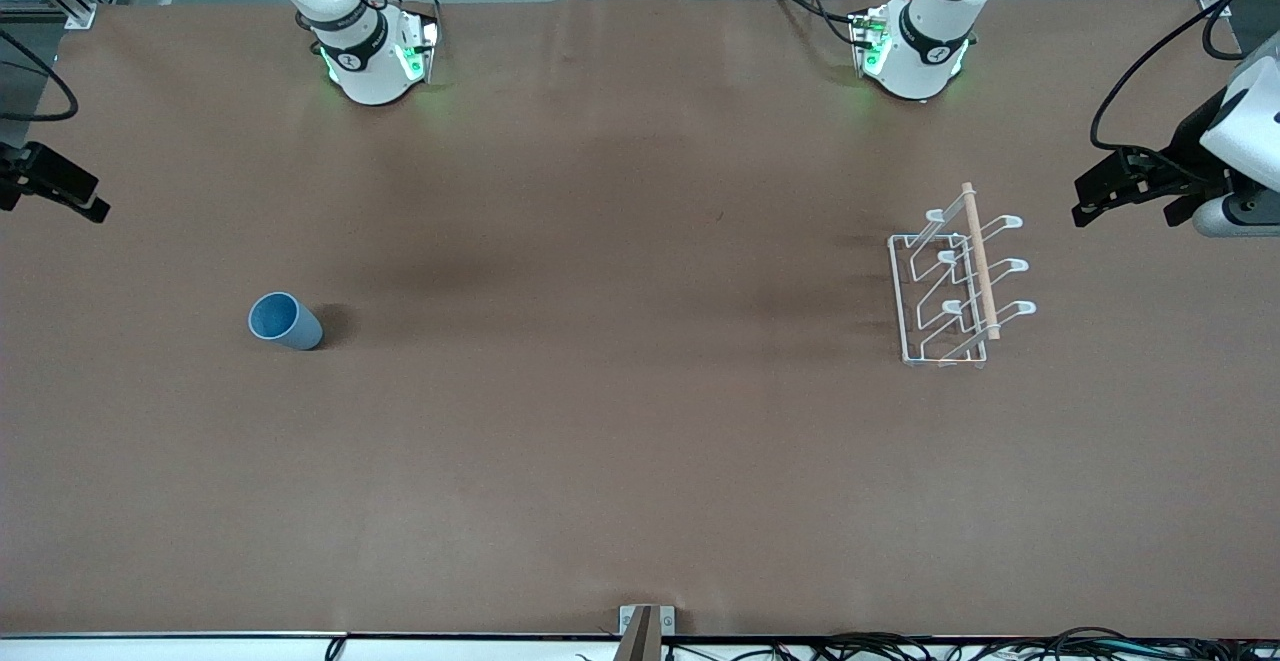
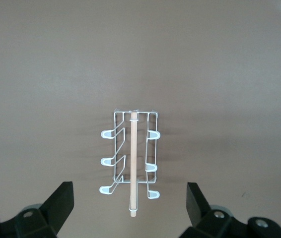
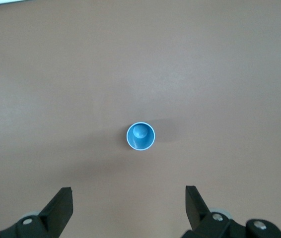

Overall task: Hang cup on cup holder
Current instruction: 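Move the right gripper down toward the light blue cup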

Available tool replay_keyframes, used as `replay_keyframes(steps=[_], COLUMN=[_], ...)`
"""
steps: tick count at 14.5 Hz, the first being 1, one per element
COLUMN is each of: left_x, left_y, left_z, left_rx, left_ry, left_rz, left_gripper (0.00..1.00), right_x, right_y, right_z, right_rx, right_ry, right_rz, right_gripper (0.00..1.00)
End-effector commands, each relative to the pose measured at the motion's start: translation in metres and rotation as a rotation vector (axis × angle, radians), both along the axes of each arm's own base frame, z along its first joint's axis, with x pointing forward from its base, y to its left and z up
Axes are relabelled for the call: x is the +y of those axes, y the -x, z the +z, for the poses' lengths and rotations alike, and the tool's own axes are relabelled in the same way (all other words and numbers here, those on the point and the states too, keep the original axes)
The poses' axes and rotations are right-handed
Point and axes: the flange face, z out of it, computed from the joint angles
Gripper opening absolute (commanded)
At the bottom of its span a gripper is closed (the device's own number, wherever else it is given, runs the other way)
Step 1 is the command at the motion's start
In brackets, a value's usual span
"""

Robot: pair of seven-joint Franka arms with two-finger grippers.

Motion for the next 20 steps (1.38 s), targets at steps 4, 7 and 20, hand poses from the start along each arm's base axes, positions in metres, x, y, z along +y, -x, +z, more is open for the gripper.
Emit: replay_keyframes(steps=[4,7,20], left_x=[0.0,0.0,0.002], left_y=[0.007,0.008,0.005], left_z=[0.006,0.007,0.008], left_rx=[-0.018,-0.016,-0.018], left_ry=[-0.013,-0.013,-0.003], left_rz=[0.0,-0.002,-0.017], left_gripper=[1.0,1.0,1.0], right_x=[-0.003,-0.003,-0.027], right_y=[0.007,0.008,-0.009], right_z=[0.009,0.006,-0.184], right_rx=[0.003,0.014,0.112], right_ry=[0.001,0.001,-0.014], right_rz=[0.01,0.011,0.117], right_gripper=[1.0,1.0,1.0])
